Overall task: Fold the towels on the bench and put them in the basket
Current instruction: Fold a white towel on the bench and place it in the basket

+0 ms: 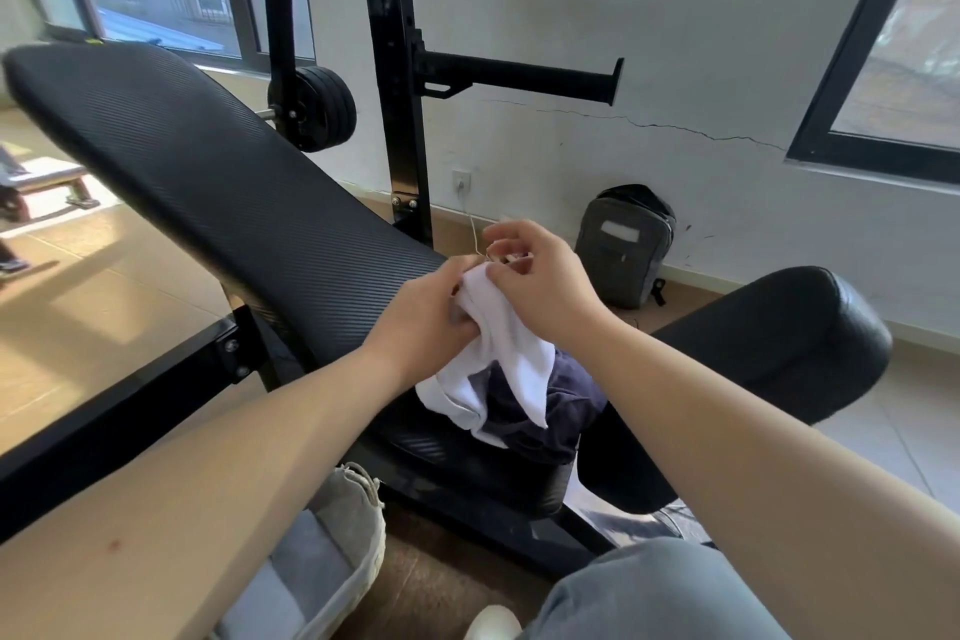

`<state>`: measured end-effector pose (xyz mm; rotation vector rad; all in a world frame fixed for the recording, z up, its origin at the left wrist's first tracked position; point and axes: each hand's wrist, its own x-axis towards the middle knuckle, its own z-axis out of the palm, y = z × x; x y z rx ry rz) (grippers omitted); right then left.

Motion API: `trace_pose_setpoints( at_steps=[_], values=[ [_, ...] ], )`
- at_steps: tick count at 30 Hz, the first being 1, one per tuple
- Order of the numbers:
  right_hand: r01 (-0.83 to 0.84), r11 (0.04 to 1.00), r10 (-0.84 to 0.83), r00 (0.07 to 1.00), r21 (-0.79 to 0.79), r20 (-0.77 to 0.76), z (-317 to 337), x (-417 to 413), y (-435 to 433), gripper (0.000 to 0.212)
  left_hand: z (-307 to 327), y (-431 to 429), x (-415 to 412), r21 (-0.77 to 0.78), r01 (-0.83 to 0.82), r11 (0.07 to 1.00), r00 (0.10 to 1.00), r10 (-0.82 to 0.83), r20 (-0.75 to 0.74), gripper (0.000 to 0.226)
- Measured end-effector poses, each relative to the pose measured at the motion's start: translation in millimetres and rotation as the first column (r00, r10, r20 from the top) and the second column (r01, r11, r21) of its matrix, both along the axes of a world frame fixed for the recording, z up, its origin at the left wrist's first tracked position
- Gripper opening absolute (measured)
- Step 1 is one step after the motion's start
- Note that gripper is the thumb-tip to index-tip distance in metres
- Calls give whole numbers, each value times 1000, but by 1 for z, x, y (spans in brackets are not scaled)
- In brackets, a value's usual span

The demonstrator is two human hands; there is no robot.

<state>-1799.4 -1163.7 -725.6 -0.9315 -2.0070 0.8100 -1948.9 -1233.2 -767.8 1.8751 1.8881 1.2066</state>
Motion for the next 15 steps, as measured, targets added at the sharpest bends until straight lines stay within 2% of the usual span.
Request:
trace_pose_setpoints(
  at_steps=[3,5,7,9,12,15],
  values=[
    [-36,999,37,996,-16,78,-3,-3,-1,36,-4,-3,-7,-7,-71,997,995,71,71,46],
    [-97,995,95,972,-4,214,-6,-1,-1,59,-5,-2,-11,-25,-107,994,988,109,111,44],
    [-134,991,125,904,-5,408,-12,1,2,79,-7,1,-17,-38,-150,988,974,154,168,44],
    [-96,995,91,875,-13,476,-19,3,7,73,-10,4,-22,-32,-210,977,957,212,196,41],
    [-14,993,51,952,-121,303,-24,4,8,62,-18,7,-27,11,-272,962,949,267,167,47],
    [-53,969,73,995,-241,72,-21,4,1,63,-21,6,-25,83,-336,938,922,310,232,42]
  ],
)
